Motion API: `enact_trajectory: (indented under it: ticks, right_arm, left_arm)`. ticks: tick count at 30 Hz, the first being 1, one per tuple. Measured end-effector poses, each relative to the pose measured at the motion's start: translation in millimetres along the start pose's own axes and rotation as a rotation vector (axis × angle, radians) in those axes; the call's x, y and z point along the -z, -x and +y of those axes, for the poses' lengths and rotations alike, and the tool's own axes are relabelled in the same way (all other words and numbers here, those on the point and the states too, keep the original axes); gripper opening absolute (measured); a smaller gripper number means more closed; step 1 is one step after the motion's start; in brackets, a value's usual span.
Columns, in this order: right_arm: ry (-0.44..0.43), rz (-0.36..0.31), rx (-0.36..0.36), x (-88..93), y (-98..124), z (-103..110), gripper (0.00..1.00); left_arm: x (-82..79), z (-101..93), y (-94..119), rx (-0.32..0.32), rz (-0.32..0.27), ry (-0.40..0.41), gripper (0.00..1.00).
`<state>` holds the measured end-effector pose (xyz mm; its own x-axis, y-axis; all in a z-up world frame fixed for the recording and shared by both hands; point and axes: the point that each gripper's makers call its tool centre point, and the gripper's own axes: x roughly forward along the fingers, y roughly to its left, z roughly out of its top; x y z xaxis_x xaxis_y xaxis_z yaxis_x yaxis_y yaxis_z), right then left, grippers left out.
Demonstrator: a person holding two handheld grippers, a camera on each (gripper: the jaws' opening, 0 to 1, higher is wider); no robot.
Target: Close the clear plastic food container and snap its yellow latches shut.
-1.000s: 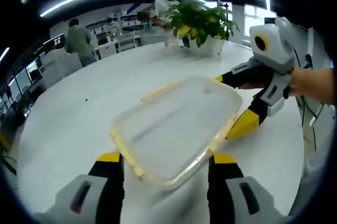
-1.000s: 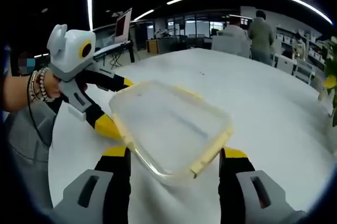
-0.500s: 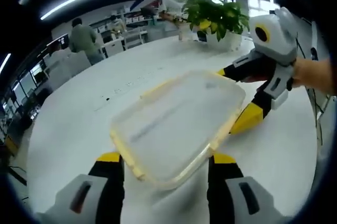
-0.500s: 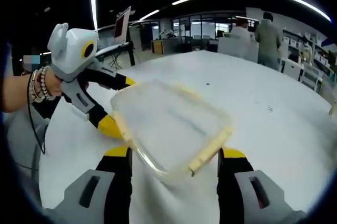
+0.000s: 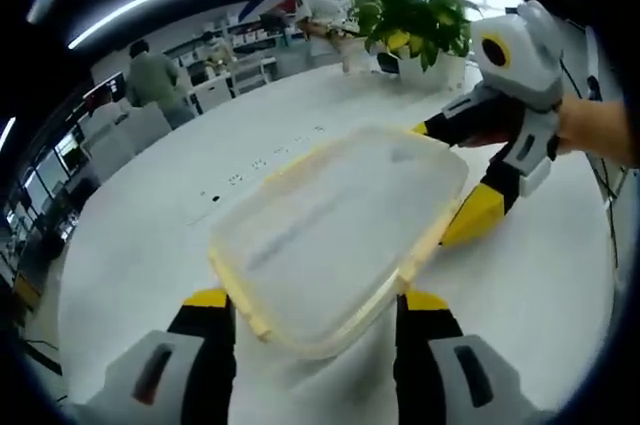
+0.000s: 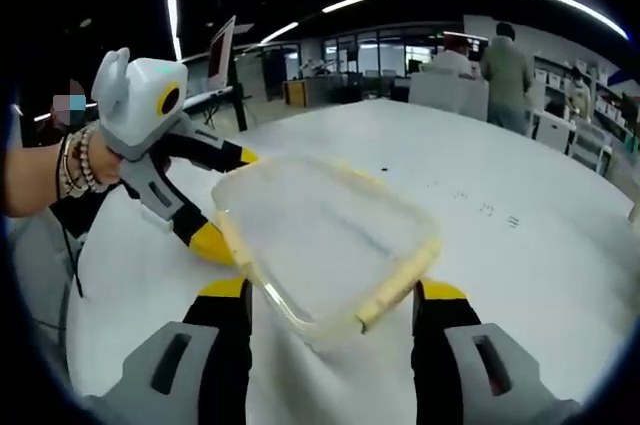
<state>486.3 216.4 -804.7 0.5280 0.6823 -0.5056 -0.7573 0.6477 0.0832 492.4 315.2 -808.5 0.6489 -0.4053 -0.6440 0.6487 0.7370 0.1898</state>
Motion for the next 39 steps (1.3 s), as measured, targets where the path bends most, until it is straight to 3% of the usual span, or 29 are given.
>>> enact_trajectory:
  ticks: [10, 14, 17, 22, 26, 29, 34, 36, 39]
  right_arm:
    - [-0.015, 0.011, 0.006, 1.8, 2.9, 0.7, 0.60]
    - [-0.038, -0.017, 0.016, -2.1, 13.9, 0.4, 0.66]
    - [-0.044, -0.027, 0.046, -4.7, 28.1, -1.3, 0.67]
    - [-0.058, -0.069, 0.087, -15.2, 63.4, 7.8, 0.69]
    - [-0.056, -0.116, 0.131, -23.8, 92.4, 19.3, 0.70]
    - [-0.075, -0.153, 0.159, -27.8, 115.9, 33.3, 0.70]
    - [-0.085, -0.197, 0.197, -24.7, 150.1, 63.9, 0.70]
    - [-0.085, -0.201, 0.208, -21.2, 161.3, 79.1, 0.70]
    - [-0.068, -0.204, 0.238, -18.0, 175.1, 95.7, 0.71]
  left_arm:
    - [1.3, -1.2, 6.3, 0.000, -0.018, 0.002, 0.58]
    - [-0.2, 2.0, 17.9, -0.030, -0.043, 0.028, 0.70]
    - [-3.4, 1.8, 33.0, -0.037, -0.072, 0.061, 0.71]
    - [-19.9, -4.6, 74.3, -0.038, -0.190, 0.130, 0.72]
    - [-19.9, -6.1, 109.3, -0.072, -0.210, 0.147, 0.73]
    - [-21.2, -9.9, 140.6, -0.083, -0.258, 0.135, 0.74]
    - [-5.0, -17.5, 191.6, -0.100, -0.283, 0.135, 0.74]
    - [4.3, -23.6, 211.5, -0.080, -0.303, 0.171, 0.74]
    - [23.7, -26.0, 240.6, -0.101, -0.317, 0.188, 0.73]
